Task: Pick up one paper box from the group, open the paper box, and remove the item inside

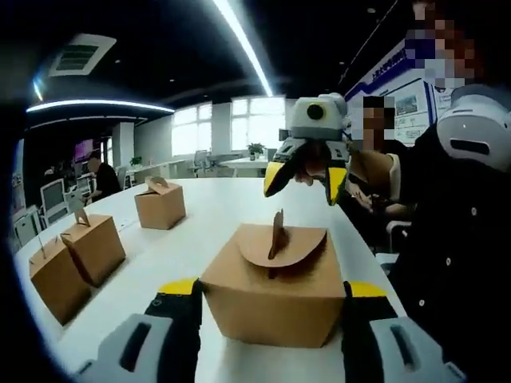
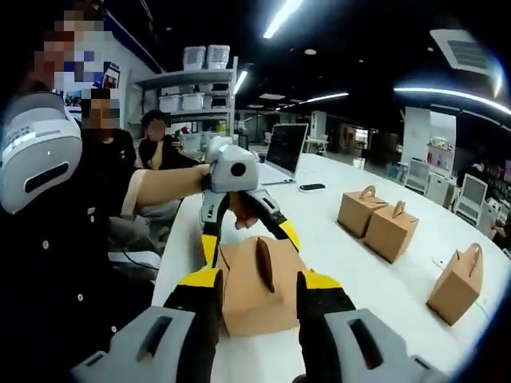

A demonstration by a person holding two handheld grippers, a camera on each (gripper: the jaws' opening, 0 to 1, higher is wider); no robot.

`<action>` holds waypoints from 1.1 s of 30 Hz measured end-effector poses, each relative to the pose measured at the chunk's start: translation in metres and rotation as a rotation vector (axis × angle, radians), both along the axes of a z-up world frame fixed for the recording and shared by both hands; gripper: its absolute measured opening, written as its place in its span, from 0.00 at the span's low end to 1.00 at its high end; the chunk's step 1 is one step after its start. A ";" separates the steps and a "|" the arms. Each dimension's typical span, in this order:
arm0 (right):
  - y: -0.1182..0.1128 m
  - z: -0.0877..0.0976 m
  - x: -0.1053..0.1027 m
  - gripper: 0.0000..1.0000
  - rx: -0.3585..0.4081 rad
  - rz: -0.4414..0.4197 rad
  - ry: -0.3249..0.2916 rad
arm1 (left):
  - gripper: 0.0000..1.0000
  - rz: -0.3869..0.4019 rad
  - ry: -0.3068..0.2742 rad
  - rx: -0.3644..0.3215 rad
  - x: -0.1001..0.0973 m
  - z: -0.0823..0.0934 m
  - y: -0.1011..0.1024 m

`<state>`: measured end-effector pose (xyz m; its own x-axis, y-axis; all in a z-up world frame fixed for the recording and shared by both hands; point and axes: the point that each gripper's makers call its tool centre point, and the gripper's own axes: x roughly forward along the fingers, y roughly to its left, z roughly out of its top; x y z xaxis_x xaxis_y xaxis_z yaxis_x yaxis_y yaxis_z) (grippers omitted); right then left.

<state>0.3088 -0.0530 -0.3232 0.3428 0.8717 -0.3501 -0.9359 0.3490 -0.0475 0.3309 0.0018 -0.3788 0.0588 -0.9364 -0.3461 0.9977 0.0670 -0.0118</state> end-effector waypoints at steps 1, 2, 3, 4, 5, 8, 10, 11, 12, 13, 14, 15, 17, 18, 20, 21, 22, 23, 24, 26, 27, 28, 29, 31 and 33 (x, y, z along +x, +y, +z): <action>0.000 0.001 0.000 0.38 0.007 -0.006 0.000 | 0.71 0.000 -0.003 -0.001 0.000 0.000 -0.001; -0.001 0.002 0.000 0.38 0.014 -0.014 -0.002 | 0.71 0.000 -0.005 -0.001 -0.001 0.000 -0.001; -0.001 0.002 0.000 0.38 0.018 -0.020 -0.003 | 0.71 0.000 -0.006 -0.002 0.000 0.001 -0.001; -0.002 0.003 0.001 0.37 0.023 -0.029 -0.004 | 0.71 0.000 -0.006 -0.002 -0.001 0.001 -0.001; -0.003 0.004 0.001 0.38 0.032 -0.039 -0.007 | 0.71 0.003 -0.005 -0.002 0.000 0.000 -0.001; -0.005 0.006 0.002 0.37 0.051 -0.056 -0.004 | 0.71 0.014 -0.008 -0.001 0.001 0.000 -0.001; -0.006 0.005 0.003 0.38 0.048 -0.065 -0.005 | 0.71 0.018 -0.010 0.000 0.001 0.000 -0.002; -0.008 0.004 0.003 0.38 0.040 -0.069 -0.006 | 0.71 0.020 -0.009 0.000 0.000 0.000 -0.002; -0.009 0.003 0.004 0.38 0.033 -0.073 -0.008 | 0.71 0.021 -0.008 0.000 0.000 0.000 -0.002; -0.010 0.002 0.004 0.37 0.026 -0.077 -0.009 | 0.71 0.023 -0.007 0.001 0.000 0.000 -0.002; -0.012 -0.001 0.004 0.38 -0.001 -0.085 -0.019 | 0.71 0.024 -0.008 0.001 0.000 0.000 -0.002; -0.012 -0.001 0.004 0.37 -0.009 -0.087 -0.022 | 0.71 0.026 -0.009 0.003 0.000 0.000 -0.003; -0.013 -0.001 0.003 0.37 -0.017 -0.093 -0.022 | 0.71 0.030 -0.010 0.004 0.000 0.000 -0.002; -0.014 -0.002 0.002 0.37 -0.034 -0.100 -0.029 | 0.71 0.030 -0.013 0.006 0.001 0.000 -0.002; -0.014 -0.001 -0.001 0.37 -0.046 -0.103 -0.045 | 0.71 0.036 -0.012 0.008 0.000 0.000 -0.002; -0.013 -0.001 -0.002 0.37 -0.047 -0.103 -0.047 | 0.71 0.043 -0.011 0.009 0.001 0.000 -0.002; -0.012 0.000 -0.004 0.37 -0.047 -0.105 -0.049 | 0.71 0.048 -0.012 0.008 0.002 0.001 -0.002; -0.011 0.000 -0.005 0.36 -0.047 -0.109 -0.049 | 0.71 0.051 -0.014 0.009 0.001 0.001 -0.002; -0.010 0.000 -0.006 0.36 -0.050 -0.114 -0.053 | 0.71 0.051 -0.017 0.010 0.001 0.002 -0.002; -0.010 -0.001 -0.007 0.35 -0.075 -0.132 -0.072 | 0.71 0.053 -0.022 0.014 -0.001 0.002 -0.003; -0.010 -0.002 -0.008 0.35 -0.096 -0.146 -0.082 | 0.71 0.055 -0.023 0.014 -0.001 0.002 -0.003; -0.009 -0.002 -0.010 0.35 -0.107 -0.150 -0.098 | 0.71 0.056 -0.025 0.015 -0.001 0.002 -0.002; -0.009 -0.003 -0.011 0.35 -0.118 -0.164 -0.100 | 0.71 0.058 -0.025 0.016 -0.001 0.002 -0.002; -0.010 -0.006 -0.012 0.33 -0.152 -0.199 -0.113 | 0.71 0.062 -0.024 0.017 0.000 0.001 -0.001; -0.010 -0.006 -0.012 0.33 -0.180 -0.241 -0.148 | 0.71 0.066 -0.023 0.018 0.000 0.001 -0.001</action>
